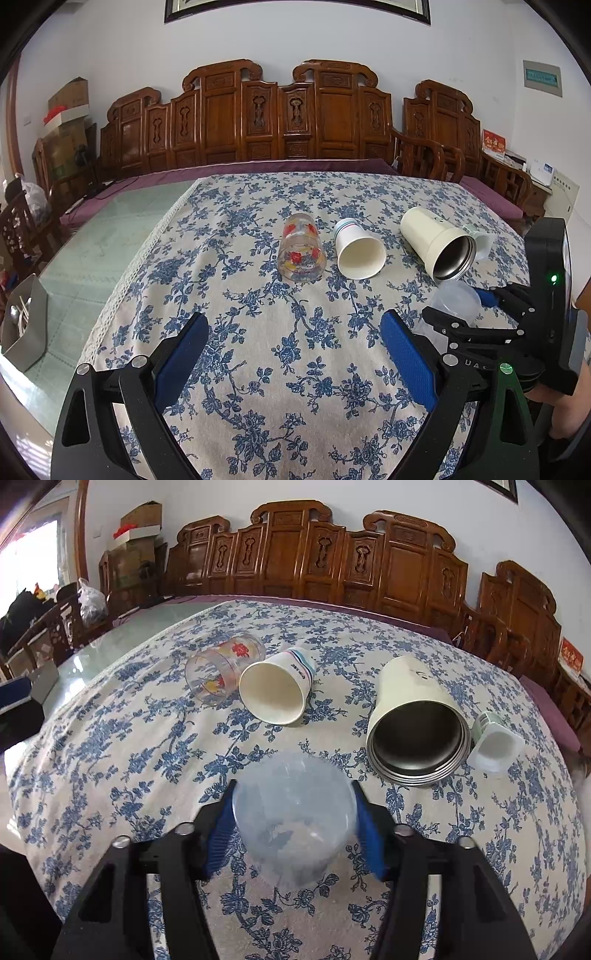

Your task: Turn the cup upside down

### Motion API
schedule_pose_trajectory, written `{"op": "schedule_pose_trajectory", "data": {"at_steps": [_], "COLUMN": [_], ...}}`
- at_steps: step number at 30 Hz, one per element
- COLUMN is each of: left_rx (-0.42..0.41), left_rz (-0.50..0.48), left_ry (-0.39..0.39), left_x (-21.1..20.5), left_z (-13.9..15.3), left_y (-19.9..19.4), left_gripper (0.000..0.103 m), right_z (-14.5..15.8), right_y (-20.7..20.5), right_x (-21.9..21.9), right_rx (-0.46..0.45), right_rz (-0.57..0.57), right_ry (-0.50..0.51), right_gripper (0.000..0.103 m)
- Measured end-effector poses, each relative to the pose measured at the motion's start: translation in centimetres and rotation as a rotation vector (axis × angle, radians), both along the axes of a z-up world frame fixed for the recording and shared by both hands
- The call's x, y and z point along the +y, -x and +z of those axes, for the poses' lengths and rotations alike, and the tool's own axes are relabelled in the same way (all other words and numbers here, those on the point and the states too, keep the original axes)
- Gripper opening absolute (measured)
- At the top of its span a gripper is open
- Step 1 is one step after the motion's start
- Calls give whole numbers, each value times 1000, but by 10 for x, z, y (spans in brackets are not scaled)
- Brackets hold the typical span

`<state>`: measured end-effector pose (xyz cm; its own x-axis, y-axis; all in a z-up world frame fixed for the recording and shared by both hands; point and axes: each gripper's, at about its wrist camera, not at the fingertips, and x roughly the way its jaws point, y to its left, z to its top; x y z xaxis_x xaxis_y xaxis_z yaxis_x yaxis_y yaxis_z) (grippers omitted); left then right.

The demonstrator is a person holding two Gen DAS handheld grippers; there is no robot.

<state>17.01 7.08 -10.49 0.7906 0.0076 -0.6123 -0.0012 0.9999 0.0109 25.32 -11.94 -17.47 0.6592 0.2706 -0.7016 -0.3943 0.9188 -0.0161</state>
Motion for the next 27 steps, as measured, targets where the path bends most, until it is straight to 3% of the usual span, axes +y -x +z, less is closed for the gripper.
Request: {"op": "schedule_pose_trajectory", "data": {"at_steps": [11, 14, 19, 23, 27], "left_rx": [-27, -53, -80, -52, -31], "left_rz": [22, 39, 37, 58, 47], "left_ry": [-31, -48, -87, -98, -82], "left_x": [-4, -7, -24, -31, -35], "left_z": [4, 12, 29, 32, 33], "left_y": [5, 10, 21, 31, 48], "left_gripper": [90, 90, 95, 95, 95], "right_z": [34, 47, 69, 88, 107], "right_y": [19, 31, 51, 73, 96], "right_x": [-18, -27, -39, -51, -63], "right_rx": [-2, -12, -47, -82, -112], "right_rz": [-41, -68, -79, -96, -109], "right_ry": [-123, -152, -156, -169, -178], "right_gripper": [75, 84, 90, 100, 101]}}
